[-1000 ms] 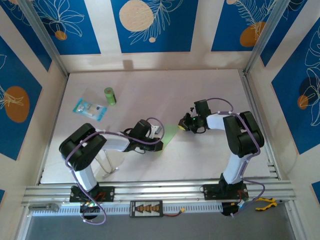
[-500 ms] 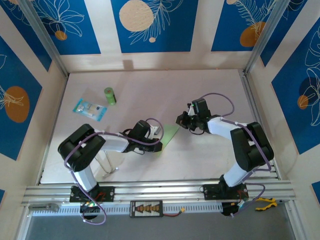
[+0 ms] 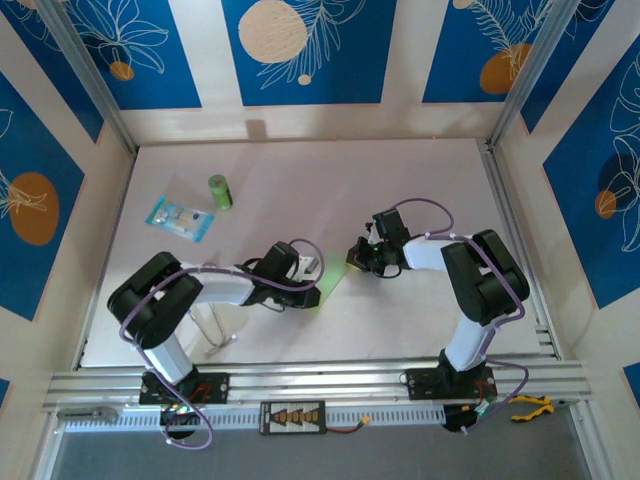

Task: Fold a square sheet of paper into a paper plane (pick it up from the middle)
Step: Fold the wing for the fifth time at the center of the table.

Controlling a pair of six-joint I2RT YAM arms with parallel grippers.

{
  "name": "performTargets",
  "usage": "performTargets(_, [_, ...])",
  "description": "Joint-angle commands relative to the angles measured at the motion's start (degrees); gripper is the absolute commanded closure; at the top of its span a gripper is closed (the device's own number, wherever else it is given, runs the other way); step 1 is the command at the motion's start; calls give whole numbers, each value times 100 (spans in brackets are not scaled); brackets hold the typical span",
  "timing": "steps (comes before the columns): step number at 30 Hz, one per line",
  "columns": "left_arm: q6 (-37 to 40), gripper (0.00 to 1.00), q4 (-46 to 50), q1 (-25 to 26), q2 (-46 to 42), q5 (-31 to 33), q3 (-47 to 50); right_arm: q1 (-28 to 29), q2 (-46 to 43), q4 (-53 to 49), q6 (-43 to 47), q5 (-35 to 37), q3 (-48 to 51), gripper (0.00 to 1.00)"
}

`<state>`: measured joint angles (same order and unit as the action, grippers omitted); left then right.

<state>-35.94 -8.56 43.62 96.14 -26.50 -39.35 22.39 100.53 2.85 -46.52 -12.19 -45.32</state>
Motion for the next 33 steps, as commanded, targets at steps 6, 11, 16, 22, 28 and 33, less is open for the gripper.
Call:
performTargets(6, [167, 95, 636, -20, -203, -109, -729, 46, 282, -342, 91, 323, 94, 100])
performTargets(11, [167, 91, 627, 24, 458, -275, -1337, 66, 312, -342, 61, 313, 94, 100])
performTargets(16, [180, 88, 635, 67, 1026, -273, -1717, 75, 326, -329, 55, 300, 120, 100])
performTargets(22, [177, 88, 1007, 118, 1077, 109, -1480, 77, 353, -364, 98, 313, 159, 100])
performTargets(28, [284, 89, 1247, 156, 654, 148, -880, 55, 362, -425, 151, 383, 166, 100])
performTargets(33, [285, 88, 1269, 156, 287, 85, -388, 55, 353, -450, 156, 384, 164, 100])
